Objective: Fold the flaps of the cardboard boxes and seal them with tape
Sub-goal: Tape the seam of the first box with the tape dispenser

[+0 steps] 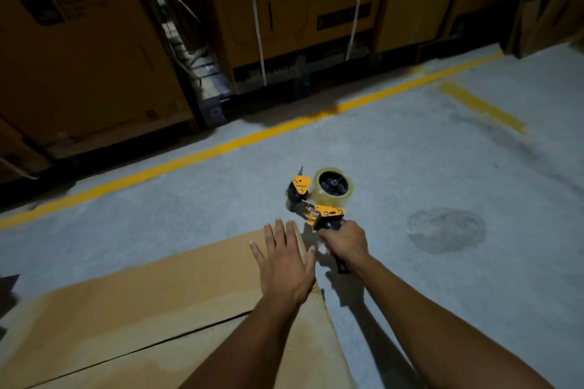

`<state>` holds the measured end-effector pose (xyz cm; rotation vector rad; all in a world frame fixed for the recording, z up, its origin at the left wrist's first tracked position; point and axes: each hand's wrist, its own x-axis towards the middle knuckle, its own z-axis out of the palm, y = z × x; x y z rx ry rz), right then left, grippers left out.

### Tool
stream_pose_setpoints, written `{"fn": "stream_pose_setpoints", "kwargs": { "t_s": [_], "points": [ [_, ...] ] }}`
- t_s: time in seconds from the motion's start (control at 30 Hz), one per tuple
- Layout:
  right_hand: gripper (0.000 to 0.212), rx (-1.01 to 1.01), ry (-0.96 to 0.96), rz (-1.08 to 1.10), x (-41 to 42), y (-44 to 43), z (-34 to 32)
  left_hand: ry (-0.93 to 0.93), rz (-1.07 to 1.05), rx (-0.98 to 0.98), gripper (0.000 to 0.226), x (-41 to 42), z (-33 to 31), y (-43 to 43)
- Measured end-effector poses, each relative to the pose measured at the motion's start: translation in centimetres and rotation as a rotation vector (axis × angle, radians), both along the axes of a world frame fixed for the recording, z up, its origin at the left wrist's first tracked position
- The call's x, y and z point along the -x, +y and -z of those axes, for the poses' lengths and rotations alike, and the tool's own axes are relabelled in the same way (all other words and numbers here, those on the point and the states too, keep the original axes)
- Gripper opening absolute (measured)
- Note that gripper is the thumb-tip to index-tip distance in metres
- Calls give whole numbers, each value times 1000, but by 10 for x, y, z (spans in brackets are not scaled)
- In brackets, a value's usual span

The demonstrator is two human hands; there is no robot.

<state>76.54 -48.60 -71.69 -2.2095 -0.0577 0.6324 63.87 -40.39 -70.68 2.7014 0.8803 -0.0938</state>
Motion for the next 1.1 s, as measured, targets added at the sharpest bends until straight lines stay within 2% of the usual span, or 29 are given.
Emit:
{"fn": "stream_pose_setpoints", "kwargs": {
  "t_s": [0.1,0.2,0.27,0.4,0.5,0.63,0.73,0.83,0.97,1.03,1.1],
  "points": [
    [23,-21,-24,-39,24,7,-21,-85,14,118,77,17,-12,10],
    [25,10,-65,-55,43,9,-38,-67,70,51,64,61,-20,36],
    [30,15,-84,-85,54,11,-49,-10,46,8,69,97,-21,55],
    [31,29,-159,-214,89,28,-73,39,-3,-41,97,171,-23,86],
    [29,34,-221,-326,126,49,-88,70,-63,-82,96,222,-23,108],
    [35,-9,-239,-478,188,86,-93,115,-206,-143,87,290,-20,141],
    [29,-14,-229,-563,232,116,-89,110,-485,-117,68,339,-20,169],
    [28,-25,-233,-639,267,143,-83,-17,-692,53,61,376,-15,191],
    [32,-31,-236,-744,299,172,-79,-391,-724,171,50,388,-6,191],
    [26,-47,-188,-766,311,184,-75,-533,-746,212,44,392,-5,188],
    [23,-79,-134,-787,322,194,-71,-701,-826,331,37,397,-8,189]
  ]
}}
